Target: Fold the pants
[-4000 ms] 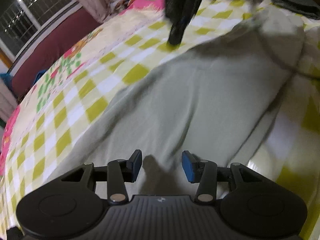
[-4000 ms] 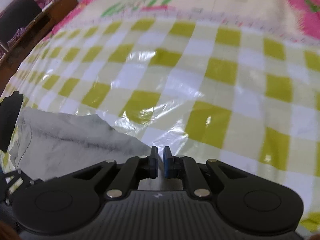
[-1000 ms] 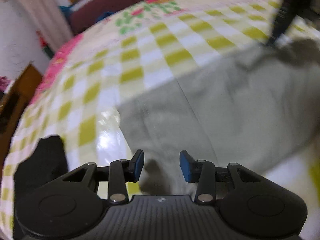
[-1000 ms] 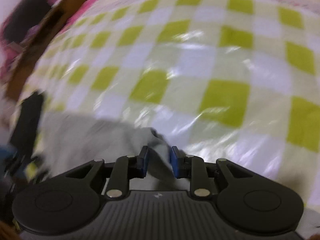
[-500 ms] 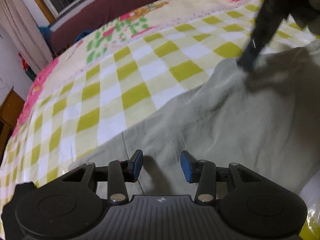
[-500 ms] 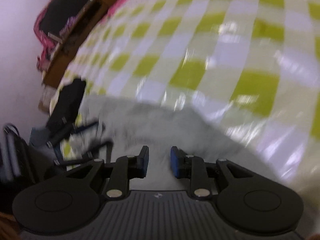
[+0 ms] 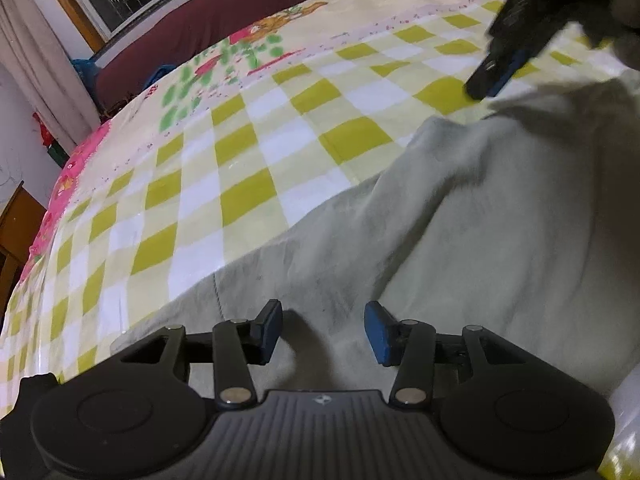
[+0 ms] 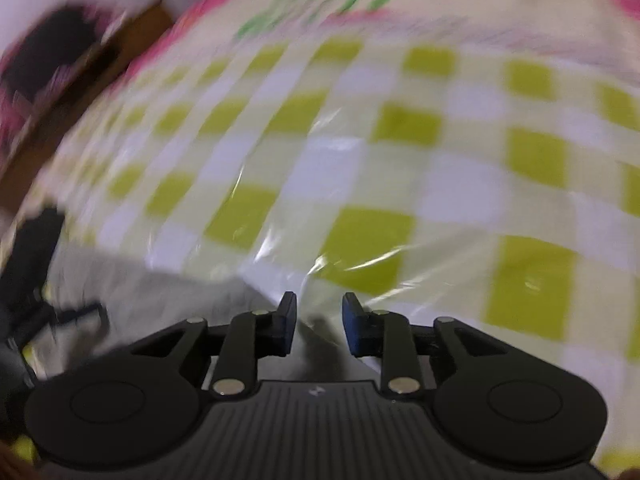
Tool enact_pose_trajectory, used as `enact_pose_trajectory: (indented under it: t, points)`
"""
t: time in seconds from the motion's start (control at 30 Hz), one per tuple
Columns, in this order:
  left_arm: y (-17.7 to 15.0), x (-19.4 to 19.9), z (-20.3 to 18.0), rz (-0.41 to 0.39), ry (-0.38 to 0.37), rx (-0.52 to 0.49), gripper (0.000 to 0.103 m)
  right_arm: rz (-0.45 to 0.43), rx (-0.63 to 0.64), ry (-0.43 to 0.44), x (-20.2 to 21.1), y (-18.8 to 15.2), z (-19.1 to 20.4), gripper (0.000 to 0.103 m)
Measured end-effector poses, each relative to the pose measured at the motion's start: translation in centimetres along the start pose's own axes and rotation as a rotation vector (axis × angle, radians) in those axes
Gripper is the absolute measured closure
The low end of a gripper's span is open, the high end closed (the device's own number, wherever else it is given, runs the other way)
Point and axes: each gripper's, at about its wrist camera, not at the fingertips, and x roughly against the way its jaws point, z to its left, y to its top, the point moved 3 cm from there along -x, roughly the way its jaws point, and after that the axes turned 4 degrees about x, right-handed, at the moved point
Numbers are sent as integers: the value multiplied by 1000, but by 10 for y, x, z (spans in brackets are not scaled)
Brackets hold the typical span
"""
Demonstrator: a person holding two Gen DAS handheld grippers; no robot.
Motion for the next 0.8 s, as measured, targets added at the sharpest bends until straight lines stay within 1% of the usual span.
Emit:
enact_pose_trajectory:
  t: [0.07, 0.17, 0.27, 0.3, 0.33, 0.43, 0.5, 0.53, 0.57, 0.63, 0.73, 0.8]
  points:
    - [6, 4, -8, -21, -9, -18, 43, -32, -72, -26, 28, -20, -9, 76]
    - [13, 15, -29, -62, -32, -80, 43, -27, -181, -118, 62, -62, -30, 76]
    - [17, 26, -58, -89, -82, -130, 43, -44, -327, -264, 105, -105, -64, 75]
    - [18, 29, -69, -95, -100, -147, 43, -64, -384, -306, 122, -118, -77, 75]
    - [19, 32, -79, -98, -115, -162, 43, -92, -455, -363, 143, -133, -94, 75]
    - [24, 43, -113, -107, -168, -197, 43, -151, -617, -521, 192, -170, -139, 73]
    - [30, 53, -137, -127, -213, -218, 43, -181, -696, -570, 215, -187, -163, 73]
    - [35, 57, -151, -142, -238, -231, 43, -202, -711, -570, 223, -190, -169, 73]
    - [40, 62, -164, -160, -261, -248, 43, -223, -701, -550, 229, -189, -174, 73]
    - [51, 68, -190, -206, -299, -283, 41, -242, -646, -484, 228, -180, -177, 73]
    - [69, 68, -228, -245, -339, -318, 39, -237, -578, -371, 201, -160, -181, 73]
    - [78, 64, -247, -256, -354, -332, 39, -227, -560, -344, 181, -151, -196, 75]
